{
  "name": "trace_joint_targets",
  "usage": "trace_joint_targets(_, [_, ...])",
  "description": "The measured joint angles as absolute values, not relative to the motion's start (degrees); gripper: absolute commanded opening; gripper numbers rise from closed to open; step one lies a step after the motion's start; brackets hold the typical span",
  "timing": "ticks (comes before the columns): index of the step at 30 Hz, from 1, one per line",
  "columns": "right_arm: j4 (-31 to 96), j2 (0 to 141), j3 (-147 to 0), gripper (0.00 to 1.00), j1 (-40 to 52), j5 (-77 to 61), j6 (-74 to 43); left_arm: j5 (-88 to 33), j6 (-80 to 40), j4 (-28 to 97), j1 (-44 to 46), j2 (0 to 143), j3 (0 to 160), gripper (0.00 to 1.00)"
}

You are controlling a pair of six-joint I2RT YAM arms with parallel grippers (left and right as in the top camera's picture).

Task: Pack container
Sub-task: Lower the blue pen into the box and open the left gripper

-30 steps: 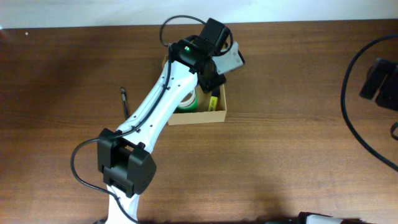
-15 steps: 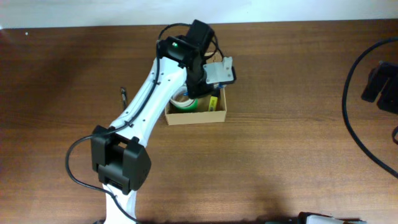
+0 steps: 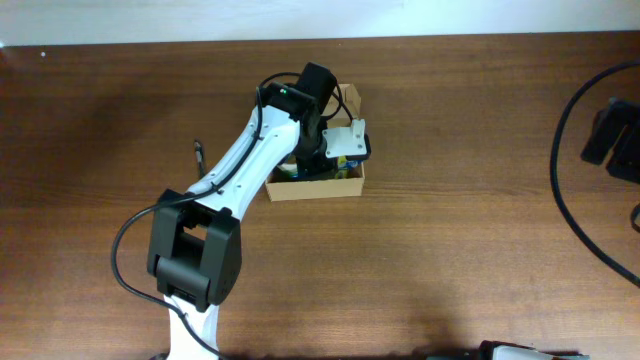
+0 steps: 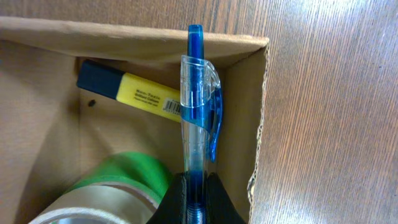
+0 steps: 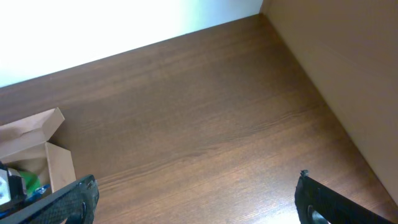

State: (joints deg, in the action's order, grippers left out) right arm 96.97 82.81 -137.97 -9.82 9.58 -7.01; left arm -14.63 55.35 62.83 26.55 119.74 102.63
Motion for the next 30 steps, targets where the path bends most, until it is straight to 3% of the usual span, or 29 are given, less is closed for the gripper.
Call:
trace_joint_targets(23, [96.97, 81.69, -137.97, 0.99, -9.82, 9.58, -6.94, -14.59, 55.59, 62.83, 24.62, 119.74, 98.06, 0.03])
trace_joint_targets(25, [96.97, 81.60, -137.97, 0.99, -9.82, 9.58, -6.92, -14.57, 55.70, 62.70, 24.18, 119.74, 98.02, 0.13])
trace_joint_targets(27, [96.97, 81.58, -137.97, 0.99, -9.82, 9.58, -6.92, -14.55, 56.07, 62.37, 23.94, 119.74, 98.02, 0.34])
trace_joint_targets(30, [96.97, 81.58, -137.97, 0.99, -9.82, 9.58, -6.87, -14.57, 56.12, 61.58, 23.97, 119.74, 98.02, 0.43])
